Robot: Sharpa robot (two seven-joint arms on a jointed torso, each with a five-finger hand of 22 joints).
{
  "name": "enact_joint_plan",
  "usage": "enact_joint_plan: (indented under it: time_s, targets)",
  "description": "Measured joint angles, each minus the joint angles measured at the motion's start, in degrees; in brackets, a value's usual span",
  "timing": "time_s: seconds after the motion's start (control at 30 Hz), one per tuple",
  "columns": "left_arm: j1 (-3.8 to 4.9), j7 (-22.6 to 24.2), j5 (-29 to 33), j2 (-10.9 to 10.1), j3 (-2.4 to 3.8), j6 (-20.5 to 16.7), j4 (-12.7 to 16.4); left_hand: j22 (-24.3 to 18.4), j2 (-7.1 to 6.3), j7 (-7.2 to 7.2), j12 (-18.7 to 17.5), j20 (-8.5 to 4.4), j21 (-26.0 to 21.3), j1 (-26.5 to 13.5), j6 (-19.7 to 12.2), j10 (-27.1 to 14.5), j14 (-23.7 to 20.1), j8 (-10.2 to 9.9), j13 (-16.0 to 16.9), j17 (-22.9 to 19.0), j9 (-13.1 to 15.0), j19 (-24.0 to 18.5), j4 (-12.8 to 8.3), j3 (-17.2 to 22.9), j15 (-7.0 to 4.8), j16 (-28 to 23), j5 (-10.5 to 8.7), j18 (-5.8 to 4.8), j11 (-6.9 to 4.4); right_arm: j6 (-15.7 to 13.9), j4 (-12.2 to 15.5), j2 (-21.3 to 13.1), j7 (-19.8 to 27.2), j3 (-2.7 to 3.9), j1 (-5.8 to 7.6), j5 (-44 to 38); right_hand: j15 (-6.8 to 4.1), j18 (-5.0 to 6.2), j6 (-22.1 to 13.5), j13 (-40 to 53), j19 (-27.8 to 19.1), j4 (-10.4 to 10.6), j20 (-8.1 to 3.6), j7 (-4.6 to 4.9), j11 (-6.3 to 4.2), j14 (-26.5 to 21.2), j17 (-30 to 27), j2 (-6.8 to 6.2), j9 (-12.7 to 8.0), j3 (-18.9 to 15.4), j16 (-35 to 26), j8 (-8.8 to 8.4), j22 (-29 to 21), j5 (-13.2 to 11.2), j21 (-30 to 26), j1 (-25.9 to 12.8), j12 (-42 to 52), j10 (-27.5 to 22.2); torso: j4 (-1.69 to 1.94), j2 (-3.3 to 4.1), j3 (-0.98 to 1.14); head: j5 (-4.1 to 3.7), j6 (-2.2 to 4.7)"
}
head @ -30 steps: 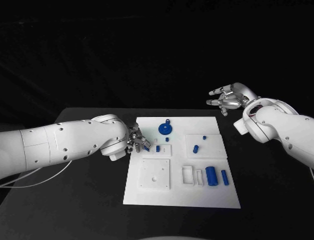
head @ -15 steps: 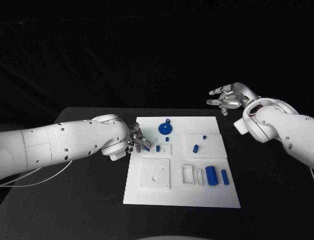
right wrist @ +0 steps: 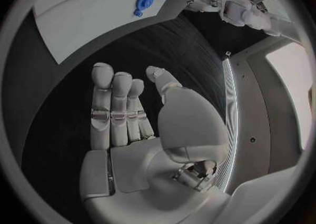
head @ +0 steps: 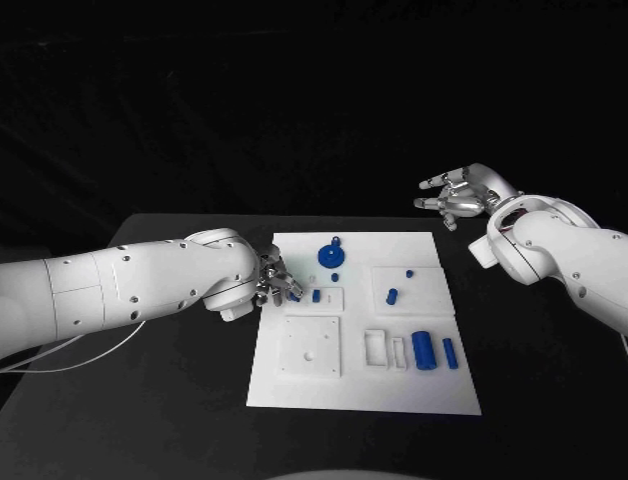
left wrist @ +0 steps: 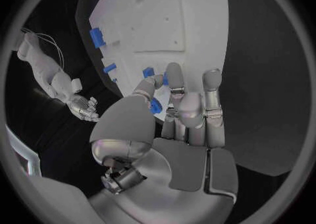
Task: Assemble the parts on the task board
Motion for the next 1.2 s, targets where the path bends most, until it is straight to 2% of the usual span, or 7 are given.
enact_joint_plan:
  time_s: [0.57, 1.2]
  targets:
    - [-0.03, 0.0, -0.1, 0.1, 0.01, 0.1, -0.1, 0.0, 0.15, -0.02, 0.0, 0.00, 0.0, 0.2, 0.0, 0.0, 0.0, -0.3, 0.1, -0.3, 0.7, 0.0, 0.0, 0.0, 0.00, 0.0, -0.43, 0.00, 0.00, 0.0, 0.0, 0.0, 0.0, 0.00, 0.00, 0.0, 0.00, 0.00, 0.1, 0.0, 0.0, -0.2, 0.00, 0.05, -0.20, 0.0, 0.0, 0.00, 0.0, 0.2, -0.2, 0.00, 0.0, 0.0, 0.0, 0.0, 0.0, 0.0, -0.02, 0.01, -0.03, 0.45, -0.85]
    - [0.04, -0.1, -0.6, 0.9, 0.05, 1.1, -0.9, 0.0, 0.16, -0.11, 0.0, 0.00, 0.0, 0.2, -0.1, 0.0, 0.0, -0.3, 0.1, -0.2, 0.8, 0.0, 0.0, 0.0, 0.01, 0.0, -0.45, 0.01, 0.00, 0.0, 0.0, 0.0, 0.0, 0.00, -0.01, 0.0, 0.00, 0.00, 0.0, 0.0, 0.0, -0.2, 0.00, 0.12, -0.23, 0.0, 0.0, 0.00, 0.0, 0.2, -0.2, 0.00, 0.0, 0.0, 0.0, 0.0, 0.0, -0.1, -0.02, 0.01, 0.02, 0.09, -1.17]
